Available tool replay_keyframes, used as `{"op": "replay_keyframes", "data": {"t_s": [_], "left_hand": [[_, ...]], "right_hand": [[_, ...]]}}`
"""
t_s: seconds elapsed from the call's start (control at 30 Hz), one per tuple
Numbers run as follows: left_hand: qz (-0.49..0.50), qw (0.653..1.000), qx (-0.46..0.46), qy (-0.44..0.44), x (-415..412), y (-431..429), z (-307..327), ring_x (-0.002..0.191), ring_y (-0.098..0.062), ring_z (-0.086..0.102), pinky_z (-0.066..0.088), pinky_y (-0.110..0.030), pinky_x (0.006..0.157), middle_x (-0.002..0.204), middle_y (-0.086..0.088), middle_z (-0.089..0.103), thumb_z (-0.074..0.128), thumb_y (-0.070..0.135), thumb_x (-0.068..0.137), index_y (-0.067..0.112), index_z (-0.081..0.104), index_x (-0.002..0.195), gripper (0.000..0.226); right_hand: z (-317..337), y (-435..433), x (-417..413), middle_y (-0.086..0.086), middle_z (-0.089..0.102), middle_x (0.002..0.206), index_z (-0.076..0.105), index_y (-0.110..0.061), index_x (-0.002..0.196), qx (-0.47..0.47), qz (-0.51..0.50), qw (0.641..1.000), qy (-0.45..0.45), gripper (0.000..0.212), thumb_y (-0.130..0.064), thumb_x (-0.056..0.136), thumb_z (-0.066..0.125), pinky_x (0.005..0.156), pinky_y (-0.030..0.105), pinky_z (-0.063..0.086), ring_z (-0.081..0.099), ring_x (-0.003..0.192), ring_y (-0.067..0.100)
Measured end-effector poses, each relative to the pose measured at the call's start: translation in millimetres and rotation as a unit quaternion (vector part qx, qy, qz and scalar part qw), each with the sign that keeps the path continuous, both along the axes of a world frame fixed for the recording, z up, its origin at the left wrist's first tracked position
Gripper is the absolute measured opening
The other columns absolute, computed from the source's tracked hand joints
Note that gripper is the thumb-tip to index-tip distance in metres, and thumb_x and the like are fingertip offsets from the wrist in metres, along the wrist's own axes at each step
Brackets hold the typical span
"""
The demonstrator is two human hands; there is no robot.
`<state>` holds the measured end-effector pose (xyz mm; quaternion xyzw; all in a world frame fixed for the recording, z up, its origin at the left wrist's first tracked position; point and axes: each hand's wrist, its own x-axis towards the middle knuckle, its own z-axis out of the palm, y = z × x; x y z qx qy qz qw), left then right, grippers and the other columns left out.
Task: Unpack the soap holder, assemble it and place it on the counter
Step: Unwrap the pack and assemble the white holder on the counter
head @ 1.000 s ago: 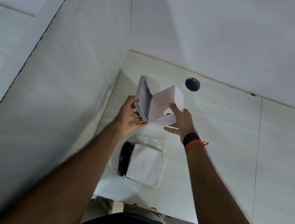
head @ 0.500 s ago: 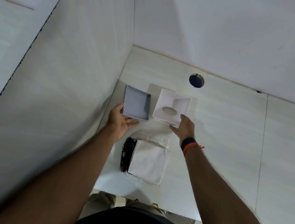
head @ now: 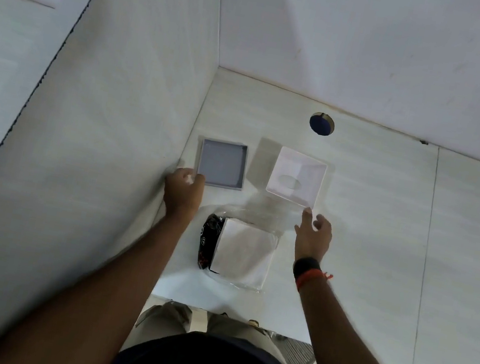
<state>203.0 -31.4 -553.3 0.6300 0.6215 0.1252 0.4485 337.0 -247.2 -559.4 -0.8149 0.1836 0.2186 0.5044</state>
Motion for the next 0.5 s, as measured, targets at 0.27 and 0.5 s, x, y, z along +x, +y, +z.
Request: {"op": "replay_keyframes", "data": {"t_s": [0.27, 0.5], "left_hand": [[-0.387, 0.873, -0.160, 0.248, -13.2, -55.0, 7.3, 0.077, -0.021, 0.069, 0.049, -0.026, 0.063, 0.091, -0.006, 0.074, 0.077, 0.062, 0.063, 0.010, 0.067, 0.095, 0.062], [-0.341, 0.903, -0.218, 0.145, -6.5, -68.2, 0.9, 0.105, -0.025, 0.065, 0.050, -0.031, 0.083, 0.115, -0.008, 0.070, 0.085, 0.029, 0.067, 0.007, 0.068, 0.113, 0.053]], "right_hand": [[-9.9, -21.2, -42.6, -0.003, 0.059, 0.070, 0.058, -0.017, 0.069, -0.136, 0.284, 0.946, 0.082, 0.045, -0.059, 0.074, 0.073, 0.061, 0.027, 0.044, 0.057, 0.071, 0.021], [-11.8, -20.3, -43.3, 0.003, 0.060, 0.063, 0.057, -0.012, 0.061, -0.096, 0.252, 0.958, 0.098, 0.035, -0.032, 0.072, 0.084, 0.062, 0.034, 0.051, 0.059, 0.067, 0.025]]}}
